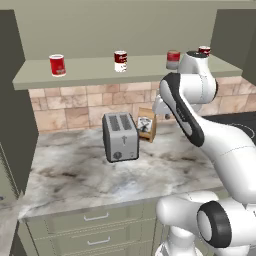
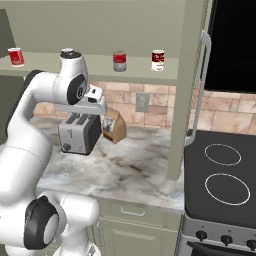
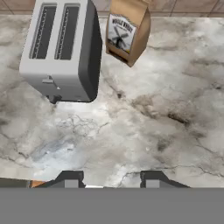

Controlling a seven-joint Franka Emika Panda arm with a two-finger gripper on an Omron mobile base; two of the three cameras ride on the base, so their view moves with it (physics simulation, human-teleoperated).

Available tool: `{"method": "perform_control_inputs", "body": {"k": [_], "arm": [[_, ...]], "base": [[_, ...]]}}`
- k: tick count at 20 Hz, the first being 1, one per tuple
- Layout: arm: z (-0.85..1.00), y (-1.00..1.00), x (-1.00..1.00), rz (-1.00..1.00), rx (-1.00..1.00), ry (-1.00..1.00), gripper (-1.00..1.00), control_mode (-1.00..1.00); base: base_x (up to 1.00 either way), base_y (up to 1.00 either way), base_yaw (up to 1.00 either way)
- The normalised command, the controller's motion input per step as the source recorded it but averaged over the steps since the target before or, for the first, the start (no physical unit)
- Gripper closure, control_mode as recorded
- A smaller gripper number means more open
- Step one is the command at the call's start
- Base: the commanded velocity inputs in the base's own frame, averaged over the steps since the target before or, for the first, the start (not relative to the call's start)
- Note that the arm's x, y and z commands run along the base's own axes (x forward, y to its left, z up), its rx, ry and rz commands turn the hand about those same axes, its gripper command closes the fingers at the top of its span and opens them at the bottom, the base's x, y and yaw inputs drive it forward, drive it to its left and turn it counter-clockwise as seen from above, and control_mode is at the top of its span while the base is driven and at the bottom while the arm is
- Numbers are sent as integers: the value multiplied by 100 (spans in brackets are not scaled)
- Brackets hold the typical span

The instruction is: Stack two cans on top of the other two cans in the cabinet.

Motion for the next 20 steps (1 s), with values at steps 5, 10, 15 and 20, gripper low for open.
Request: {"method": "perform_control_inputs", "body": {"k": [5, 10, 15, 20], "arm": [[0, 0, -12, 1, 0, -5, -100, -100], [4, 5, -34, 2, -3, -43, -100, -100], [26, 22, -15, 7, -8, -55, -100, -100], [43, 35, -1, 7, 0, -41, -100, -100]], "base": [[0, 0, 0], [0, 0, 0], [0, 0, 0], [0, 0, 0]]}}
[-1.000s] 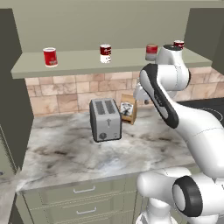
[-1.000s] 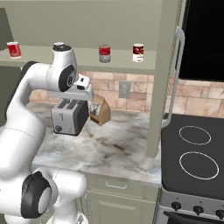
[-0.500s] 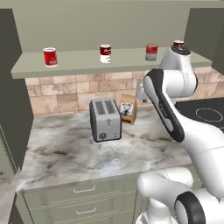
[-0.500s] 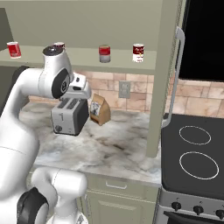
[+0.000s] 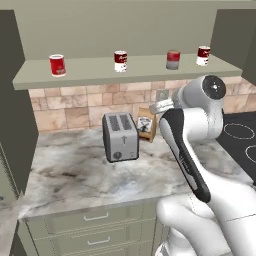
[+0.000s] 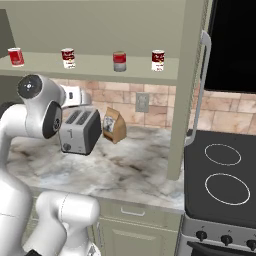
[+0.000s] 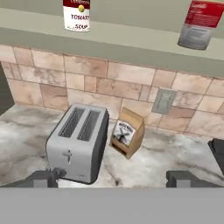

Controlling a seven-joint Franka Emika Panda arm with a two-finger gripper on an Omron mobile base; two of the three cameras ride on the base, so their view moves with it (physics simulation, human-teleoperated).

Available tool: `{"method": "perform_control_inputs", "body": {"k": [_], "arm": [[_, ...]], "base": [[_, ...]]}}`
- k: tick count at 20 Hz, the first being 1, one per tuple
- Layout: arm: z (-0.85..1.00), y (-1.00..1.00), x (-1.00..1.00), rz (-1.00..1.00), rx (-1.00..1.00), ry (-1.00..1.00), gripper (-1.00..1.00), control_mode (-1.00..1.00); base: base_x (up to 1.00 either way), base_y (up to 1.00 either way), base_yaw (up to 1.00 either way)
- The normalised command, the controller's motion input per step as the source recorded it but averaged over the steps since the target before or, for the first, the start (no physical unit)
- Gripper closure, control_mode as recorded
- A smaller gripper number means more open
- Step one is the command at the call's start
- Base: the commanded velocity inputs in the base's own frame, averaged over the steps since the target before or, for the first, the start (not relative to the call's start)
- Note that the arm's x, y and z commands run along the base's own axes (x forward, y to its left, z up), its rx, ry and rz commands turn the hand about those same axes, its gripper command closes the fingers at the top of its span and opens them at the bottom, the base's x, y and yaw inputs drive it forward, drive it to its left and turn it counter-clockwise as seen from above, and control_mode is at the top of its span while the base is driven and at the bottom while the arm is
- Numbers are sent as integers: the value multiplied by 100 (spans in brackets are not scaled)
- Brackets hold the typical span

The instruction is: Stack two cans on top of the other two cans in the cabinet.

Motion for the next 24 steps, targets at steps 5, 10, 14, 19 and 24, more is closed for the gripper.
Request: {"method": "perform_control_inputs", "body": {"k": [5, 10, 14, 19, 24], "arm": [[53, 39, 0, 0, 1, -24, -100, -100], [51, 38, 0, 0, 4, -9, -100, -100], [49, 36, 1, 0, 6, -1, -100, -100], [44, 30, 5, 0, 10, 0, -100, -100], [31, 16, 1, 0, 12, 1, -100, -100]], "base": [[0, 0, 0], [0, 0, 0], [0, 0, 0], [0, 0, 0], [0, 0, 0]]}}
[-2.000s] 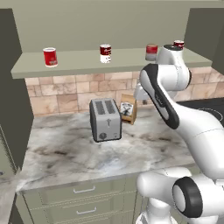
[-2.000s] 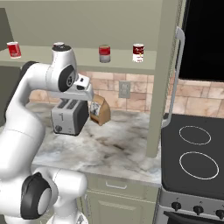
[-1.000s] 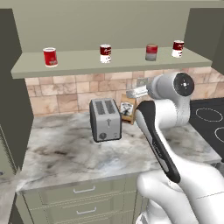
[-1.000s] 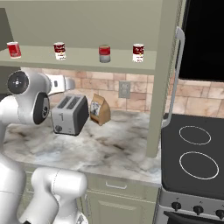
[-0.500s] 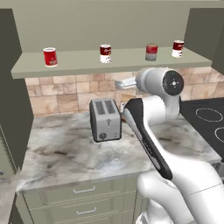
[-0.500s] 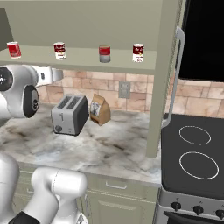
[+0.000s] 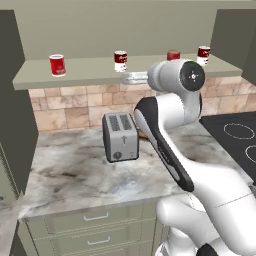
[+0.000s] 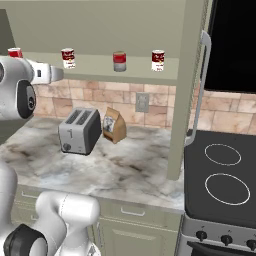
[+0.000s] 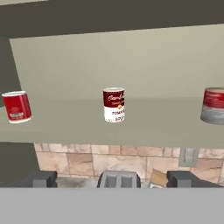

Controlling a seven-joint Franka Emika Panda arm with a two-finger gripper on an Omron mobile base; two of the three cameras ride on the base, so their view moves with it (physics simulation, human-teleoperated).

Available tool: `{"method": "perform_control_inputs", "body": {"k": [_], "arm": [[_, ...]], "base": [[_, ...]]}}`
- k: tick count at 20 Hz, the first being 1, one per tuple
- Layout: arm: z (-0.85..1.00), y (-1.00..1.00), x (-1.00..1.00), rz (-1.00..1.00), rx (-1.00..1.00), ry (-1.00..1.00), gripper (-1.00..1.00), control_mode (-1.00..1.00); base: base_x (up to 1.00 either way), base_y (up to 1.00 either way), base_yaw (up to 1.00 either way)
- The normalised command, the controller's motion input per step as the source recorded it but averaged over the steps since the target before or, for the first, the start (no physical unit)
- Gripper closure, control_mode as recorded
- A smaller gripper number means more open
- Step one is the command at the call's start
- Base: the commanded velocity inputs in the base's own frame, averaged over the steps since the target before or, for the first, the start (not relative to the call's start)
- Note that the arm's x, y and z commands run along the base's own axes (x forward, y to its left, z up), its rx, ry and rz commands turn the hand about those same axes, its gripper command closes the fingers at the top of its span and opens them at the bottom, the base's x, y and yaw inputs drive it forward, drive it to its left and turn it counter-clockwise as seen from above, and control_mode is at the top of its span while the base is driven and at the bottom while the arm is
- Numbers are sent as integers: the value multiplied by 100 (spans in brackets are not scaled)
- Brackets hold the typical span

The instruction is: Stack two cans on top of the other two cans in the cabinet.

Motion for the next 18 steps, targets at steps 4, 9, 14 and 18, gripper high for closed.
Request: {"method": "perform_control_inputs", "body": {"k": [4, 9, 14, 18], "arm": [[20, 3, 5, 0, 10, 0, -100, -100], [17, 0, 12, -4, 0, 7, -100, -100], [12, 0, 15, -3, 0, 13, -100, -100], [5, -4, 17, 0, 0, 15, -100, -100]], "base": [[0, 0, 0], [0, 0, 0], [0, 0, 0], [0, 0, 0]]}}
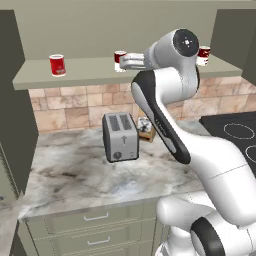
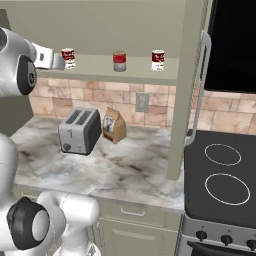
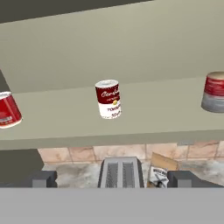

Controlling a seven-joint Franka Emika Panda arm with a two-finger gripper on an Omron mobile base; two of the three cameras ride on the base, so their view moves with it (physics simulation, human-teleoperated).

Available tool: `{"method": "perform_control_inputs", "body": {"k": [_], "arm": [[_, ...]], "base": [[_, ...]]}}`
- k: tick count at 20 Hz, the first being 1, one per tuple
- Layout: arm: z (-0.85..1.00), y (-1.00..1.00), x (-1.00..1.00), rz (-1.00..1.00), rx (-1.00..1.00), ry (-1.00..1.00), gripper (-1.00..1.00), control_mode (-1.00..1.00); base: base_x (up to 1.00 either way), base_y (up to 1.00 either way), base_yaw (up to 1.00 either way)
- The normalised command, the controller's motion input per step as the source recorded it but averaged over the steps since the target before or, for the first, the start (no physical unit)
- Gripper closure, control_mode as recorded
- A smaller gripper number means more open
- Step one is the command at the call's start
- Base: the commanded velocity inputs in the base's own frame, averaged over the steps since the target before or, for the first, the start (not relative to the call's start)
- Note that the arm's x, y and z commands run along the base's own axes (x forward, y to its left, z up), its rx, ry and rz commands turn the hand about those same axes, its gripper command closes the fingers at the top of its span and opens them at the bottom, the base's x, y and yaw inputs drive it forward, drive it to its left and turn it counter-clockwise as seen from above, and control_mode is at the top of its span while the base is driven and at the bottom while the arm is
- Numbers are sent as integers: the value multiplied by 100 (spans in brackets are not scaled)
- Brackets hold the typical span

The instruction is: Stack two cans on top of the other two cans in the cabinet.

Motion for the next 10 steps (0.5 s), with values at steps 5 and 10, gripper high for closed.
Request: {"method": "perform_control_inputs", "body": {"k": [5, 10], "arm": [[0, -5, 16, 1, 0, 7, -100, -100], [-10, -4, 20, 3, 0, 0, -100, -100]], "base": [[0, 0, 0], [0, 0, 0]]}}
